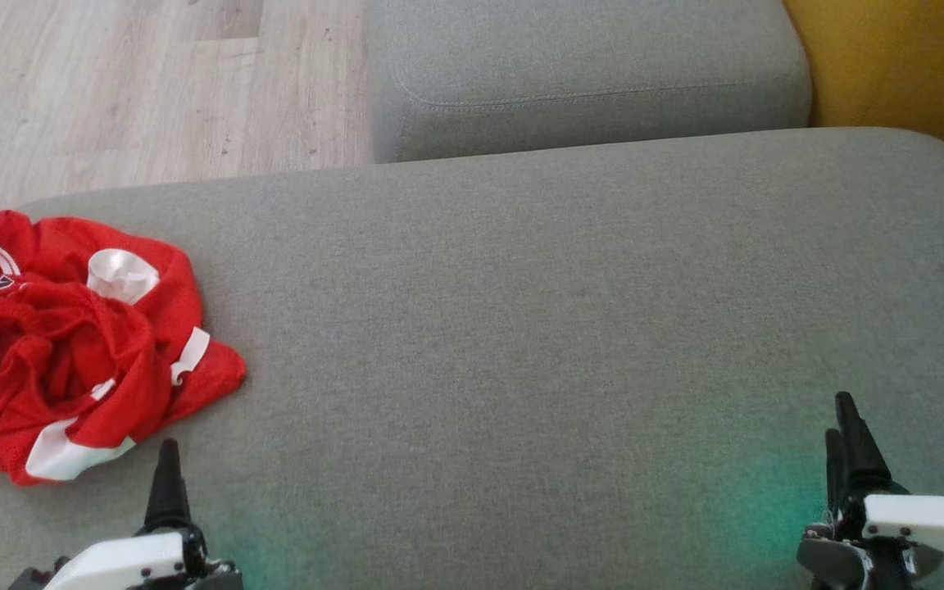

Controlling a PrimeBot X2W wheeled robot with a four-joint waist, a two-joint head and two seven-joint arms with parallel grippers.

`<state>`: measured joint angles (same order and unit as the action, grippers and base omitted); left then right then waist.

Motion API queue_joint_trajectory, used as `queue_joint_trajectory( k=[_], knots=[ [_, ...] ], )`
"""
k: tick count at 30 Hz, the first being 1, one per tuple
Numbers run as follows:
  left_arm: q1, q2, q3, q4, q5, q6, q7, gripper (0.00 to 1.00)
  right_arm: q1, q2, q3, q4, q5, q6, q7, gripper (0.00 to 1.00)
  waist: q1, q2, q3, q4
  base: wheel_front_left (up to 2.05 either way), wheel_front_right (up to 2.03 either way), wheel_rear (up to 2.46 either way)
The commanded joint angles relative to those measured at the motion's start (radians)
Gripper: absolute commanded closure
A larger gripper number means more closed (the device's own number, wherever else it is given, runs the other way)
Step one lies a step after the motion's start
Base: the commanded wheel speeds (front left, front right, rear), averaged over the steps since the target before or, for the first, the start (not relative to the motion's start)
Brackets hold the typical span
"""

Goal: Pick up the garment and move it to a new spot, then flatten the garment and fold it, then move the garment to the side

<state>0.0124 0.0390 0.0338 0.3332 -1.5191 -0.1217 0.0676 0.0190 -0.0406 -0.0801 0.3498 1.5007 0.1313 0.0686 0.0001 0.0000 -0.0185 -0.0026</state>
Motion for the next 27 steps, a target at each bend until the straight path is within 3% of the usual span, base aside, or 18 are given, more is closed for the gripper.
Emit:
queue_joint_trajectory(
  k=[1, 12, 27],
  knots=[
    [-0.033, 0.006, 0.000, -0.043, 0.039, 0.011, -0.011, 0.00, -0.040, -0.012, 0.006, -0.040, -0.039, 0.000, -0.014, 0.00, -0.0001, 0.0000, -0.002, 0.000, 0.00, 0.00, 0.00],
    [-0.018, 0.006, -0.040, -0.086, 0.237, 0.046, -0.044, 0.00, -0.026, -0.007, 0.023, -0.070, -0.251, 0.000, -0.047, 0.00, -0.0001, 0.0000, -0.021, 0.002, 0.00, 0.00, 0.00],
    [0.005, 0.007, -0.080, -0.121, 0.441, 0.074, -0.088, 0.00, -0.004, -0.006, 0.060, -0.087, -0.454, 0.000, -0.091, 0.00, -0.0001, 0.0000, -0.052, 0.003, 0.00, 0.00, 0.00]
  ],
)
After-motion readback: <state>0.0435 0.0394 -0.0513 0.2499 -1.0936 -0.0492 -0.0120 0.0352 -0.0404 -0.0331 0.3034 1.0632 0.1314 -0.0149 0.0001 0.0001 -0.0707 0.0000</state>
